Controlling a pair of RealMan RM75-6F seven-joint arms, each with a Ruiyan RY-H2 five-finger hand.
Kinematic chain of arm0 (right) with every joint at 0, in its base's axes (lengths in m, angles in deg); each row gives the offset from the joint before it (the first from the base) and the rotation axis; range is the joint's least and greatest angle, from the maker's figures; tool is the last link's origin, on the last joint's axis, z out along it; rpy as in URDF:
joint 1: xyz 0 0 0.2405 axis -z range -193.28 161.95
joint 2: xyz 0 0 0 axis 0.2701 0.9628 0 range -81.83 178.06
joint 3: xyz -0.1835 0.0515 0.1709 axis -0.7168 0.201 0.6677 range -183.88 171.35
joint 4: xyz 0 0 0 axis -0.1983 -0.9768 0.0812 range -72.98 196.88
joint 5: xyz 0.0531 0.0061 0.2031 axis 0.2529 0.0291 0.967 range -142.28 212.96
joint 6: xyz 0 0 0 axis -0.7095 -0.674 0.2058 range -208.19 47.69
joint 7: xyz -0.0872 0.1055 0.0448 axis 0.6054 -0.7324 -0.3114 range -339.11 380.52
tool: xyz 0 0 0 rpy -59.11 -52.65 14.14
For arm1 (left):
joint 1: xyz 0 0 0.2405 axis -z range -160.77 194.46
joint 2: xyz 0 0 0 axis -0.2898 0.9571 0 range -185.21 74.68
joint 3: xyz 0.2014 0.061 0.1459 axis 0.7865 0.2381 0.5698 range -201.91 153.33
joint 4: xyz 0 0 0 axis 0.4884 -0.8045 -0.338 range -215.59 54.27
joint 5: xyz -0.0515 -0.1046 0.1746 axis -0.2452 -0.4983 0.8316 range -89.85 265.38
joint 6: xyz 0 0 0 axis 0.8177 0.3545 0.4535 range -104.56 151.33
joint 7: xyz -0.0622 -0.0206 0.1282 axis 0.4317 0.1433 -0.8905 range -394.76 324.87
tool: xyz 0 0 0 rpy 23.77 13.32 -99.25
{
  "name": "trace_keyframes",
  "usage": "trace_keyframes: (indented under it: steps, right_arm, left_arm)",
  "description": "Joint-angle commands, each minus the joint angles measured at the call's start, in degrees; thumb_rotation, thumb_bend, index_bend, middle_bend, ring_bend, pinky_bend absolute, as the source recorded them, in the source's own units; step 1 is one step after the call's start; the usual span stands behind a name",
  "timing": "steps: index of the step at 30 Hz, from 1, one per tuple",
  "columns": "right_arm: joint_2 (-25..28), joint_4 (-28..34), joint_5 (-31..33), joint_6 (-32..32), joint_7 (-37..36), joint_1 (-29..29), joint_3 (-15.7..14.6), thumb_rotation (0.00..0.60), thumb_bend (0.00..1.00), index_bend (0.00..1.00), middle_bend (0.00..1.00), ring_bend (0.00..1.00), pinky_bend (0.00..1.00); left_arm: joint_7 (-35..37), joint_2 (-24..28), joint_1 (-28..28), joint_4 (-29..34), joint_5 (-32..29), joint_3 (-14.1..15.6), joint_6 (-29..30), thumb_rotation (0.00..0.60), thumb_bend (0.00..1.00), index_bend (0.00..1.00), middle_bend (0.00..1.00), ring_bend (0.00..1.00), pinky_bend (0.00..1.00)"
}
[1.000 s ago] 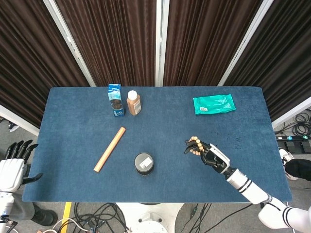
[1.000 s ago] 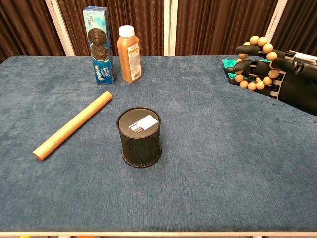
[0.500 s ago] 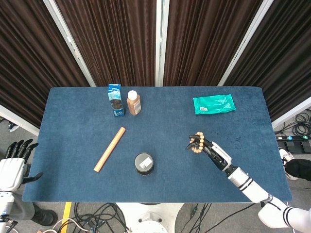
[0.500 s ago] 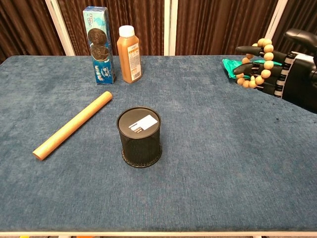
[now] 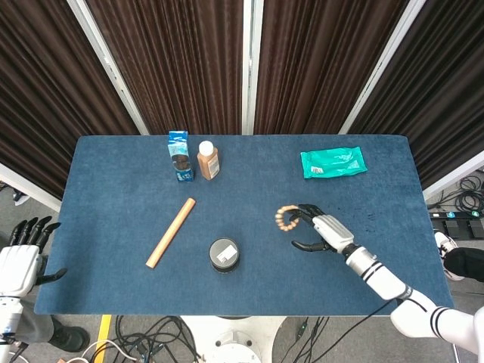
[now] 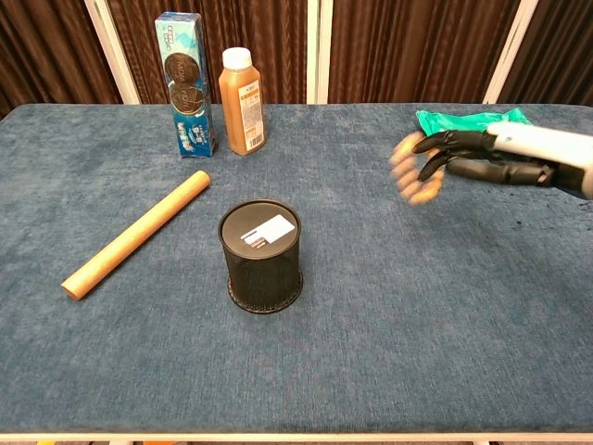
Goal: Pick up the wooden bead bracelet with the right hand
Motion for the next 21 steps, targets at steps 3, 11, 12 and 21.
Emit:
trace_keyframes:
  steps: [3,11,12,21]
  right_arm:
    - [1.6,4.5,9.0,10.1,32.5,-2.9,2.9,0.112,0.13,0.03,0.16,0.0,0.0]
    - [6.5,13.0,12.2,-15.4,42.5,11.1,5.5,0.581,0.25,0.07,0.26,0.0,0.0]
    - [7.3,14.1,12.2,-17.8,43.5,12.8,5.2,0.599,0.26,0.07,0.26,0.0,0.0]
    - [15.2,22.5,10.2,-34.9,40.1,28.7,0.6,0.539,0.26,0.06,0.16,0.0,0.0]
  left_arm:
    - [0.3,-0.2,0.0,-0.4,-0.1,0.0,0.0,0.6,0.0,0.17,0.08,0.01,0.02]
    - [0.4,-1.4,-0.2,-1.9,-0.6,-0.6,0.6,0.6,0.0,0.17,0.08,0.01,0.02]
    - [0.3,-1.5,-0.1,-2.1,-0.7,-0.6,0.7,0.6,0.0,0.17,0.08,0.01,0.02]
    - [-1.8,-2.2,0.4,-1.7,-0.7,-1.4,1.2,0.6,0.0,0.17,0.08,0.01,0.02]
